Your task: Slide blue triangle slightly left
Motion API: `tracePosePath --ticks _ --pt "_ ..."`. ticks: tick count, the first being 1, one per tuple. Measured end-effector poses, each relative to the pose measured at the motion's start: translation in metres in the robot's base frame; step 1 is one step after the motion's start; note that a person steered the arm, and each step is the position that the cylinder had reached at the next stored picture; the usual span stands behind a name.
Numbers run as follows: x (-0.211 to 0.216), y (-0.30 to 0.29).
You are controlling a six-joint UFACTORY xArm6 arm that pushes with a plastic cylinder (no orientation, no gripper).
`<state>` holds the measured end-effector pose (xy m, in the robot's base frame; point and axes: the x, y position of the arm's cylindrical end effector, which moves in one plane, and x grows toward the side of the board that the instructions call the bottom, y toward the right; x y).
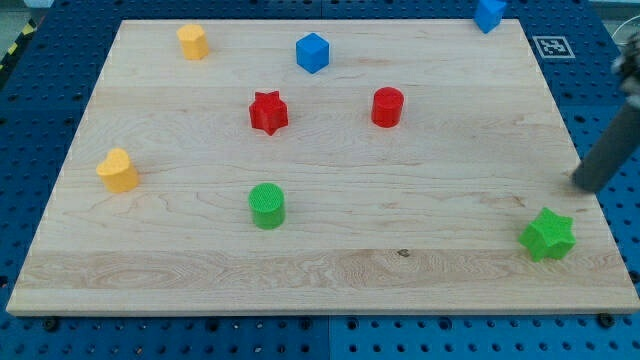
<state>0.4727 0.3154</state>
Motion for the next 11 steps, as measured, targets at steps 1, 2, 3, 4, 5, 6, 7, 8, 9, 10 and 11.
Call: tracePosePath --ticks 1,2,3,4,5,6,7,8,9,10,11 --pt "-0.035 0.029" --pt "-0.040 0.030" --pt "-0.040 0.030" --pt "-0.070 0.007" --pt "-0.098 -0.071" --pt "-0.072 -0.121" --pt "-0.047 -0.124" --pt "-0.046 -0.124" --pt "-0.048 -0.091" --pt "-0.054 -0.041" --pt "-0.055 -0.016"
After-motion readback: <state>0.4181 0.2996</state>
